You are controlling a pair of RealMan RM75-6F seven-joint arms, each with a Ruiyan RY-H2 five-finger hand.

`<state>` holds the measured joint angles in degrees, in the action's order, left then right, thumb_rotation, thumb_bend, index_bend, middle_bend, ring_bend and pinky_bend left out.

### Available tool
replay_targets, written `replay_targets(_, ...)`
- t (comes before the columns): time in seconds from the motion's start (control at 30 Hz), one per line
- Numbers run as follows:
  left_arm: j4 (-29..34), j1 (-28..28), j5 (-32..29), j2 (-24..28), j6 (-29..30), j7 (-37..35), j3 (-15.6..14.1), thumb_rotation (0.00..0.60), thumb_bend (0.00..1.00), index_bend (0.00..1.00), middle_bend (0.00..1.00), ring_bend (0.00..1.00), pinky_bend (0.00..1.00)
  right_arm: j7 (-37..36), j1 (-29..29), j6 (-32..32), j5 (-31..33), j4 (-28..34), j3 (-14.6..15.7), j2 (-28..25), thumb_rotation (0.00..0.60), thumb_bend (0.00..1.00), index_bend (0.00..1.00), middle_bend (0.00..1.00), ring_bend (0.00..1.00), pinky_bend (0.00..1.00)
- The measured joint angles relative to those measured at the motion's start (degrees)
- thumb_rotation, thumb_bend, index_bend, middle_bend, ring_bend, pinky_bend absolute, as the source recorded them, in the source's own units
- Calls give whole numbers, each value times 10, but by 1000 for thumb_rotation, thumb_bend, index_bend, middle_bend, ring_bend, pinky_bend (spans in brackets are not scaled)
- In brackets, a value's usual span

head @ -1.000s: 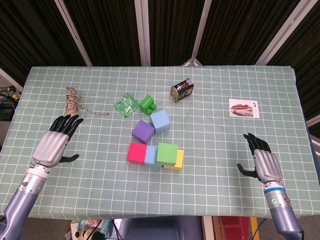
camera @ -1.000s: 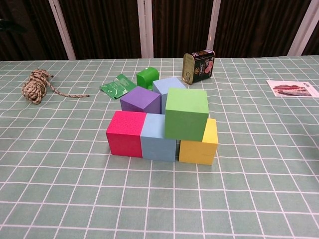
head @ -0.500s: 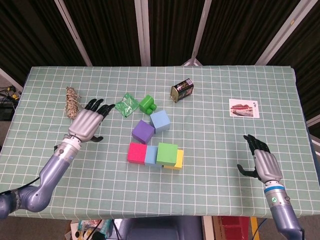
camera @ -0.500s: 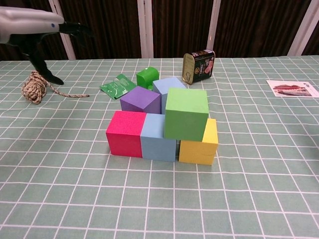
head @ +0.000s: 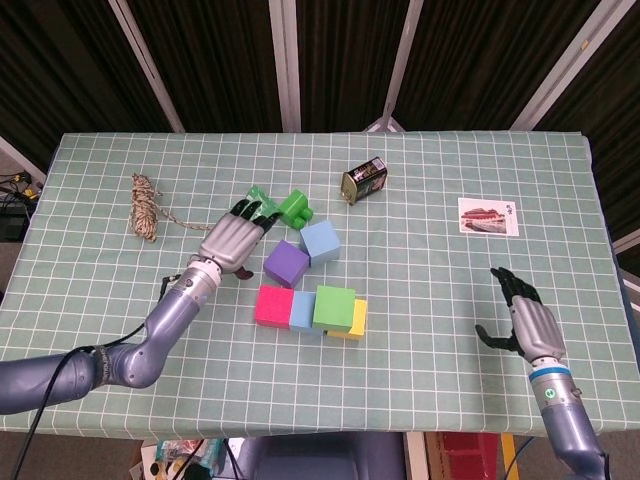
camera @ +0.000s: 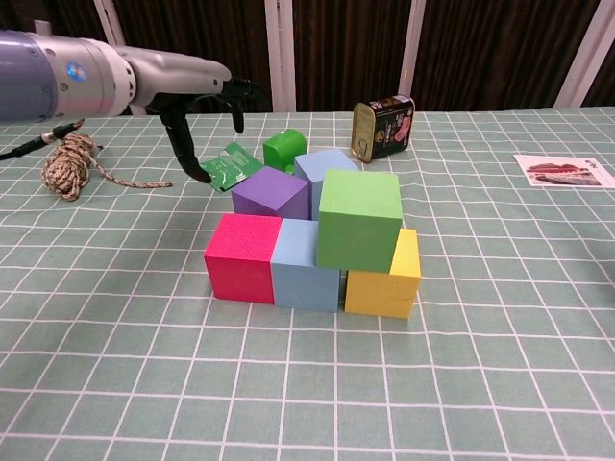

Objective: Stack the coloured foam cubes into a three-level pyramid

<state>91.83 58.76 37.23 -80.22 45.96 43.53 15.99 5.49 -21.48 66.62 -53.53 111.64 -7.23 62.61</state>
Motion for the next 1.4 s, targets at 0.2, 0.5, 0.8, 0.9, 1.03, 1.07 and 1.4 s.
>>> replay_targets(0.2, -37, 29, -30, -28, -13, -1, -6, 600, 218, 0, 233, 0, 12, -7, 0, -6, 8, -5, -6, 1, 600, 346, 0, 0, 0, 0)
replay_targets(0.5, -71, 58, -50, -56, -19, -10, -29, 600, 218, 0, 241, 0, 12, -7, 4, -4, 2, -3, -7, 1, 600, 346, 0, 0, 0, 0)
replay_targets(0.8, -93, 74, -51, -70, -22, -30, -38, 600, 218, 0, 240, 0, 12, -11, 6, -6, 3, -2, -11, 2, 600, 346, 0, 0, 0, 0)
replay_targets(0.9, -98, 80, -50, -74, -23, -34, -42, 600, 218, 0, 240, 0, 12, -11, 7, -5, 2, -1, -12, 2, 600, 346, 0, 0, 0, 0)
replay_targets(1.03, -101, 87, -50, -77, -22, -40, -46, 600, 218, 0, 240, 0, 12, -11, 8, -5, 0, 0, -13, 1, 600, 346, 0, 0, 0, 0)
replay_targets(1.07, -102, 88, -51, -77, -21, -41, -46, 600, 218, 0, 240, 0, 12, -12, 9, -5, 0, 0, -13, 1, 600, 346, 0, 0, 0, 0)
replay_targets(1.4, -107, 100, -55, -80, -21, -49, -56, 600, 218, 0, 240, 0, 12, -13, 11, -7, -3, 3, -14, 0, 600, 346, 0, 0, 0, 0)
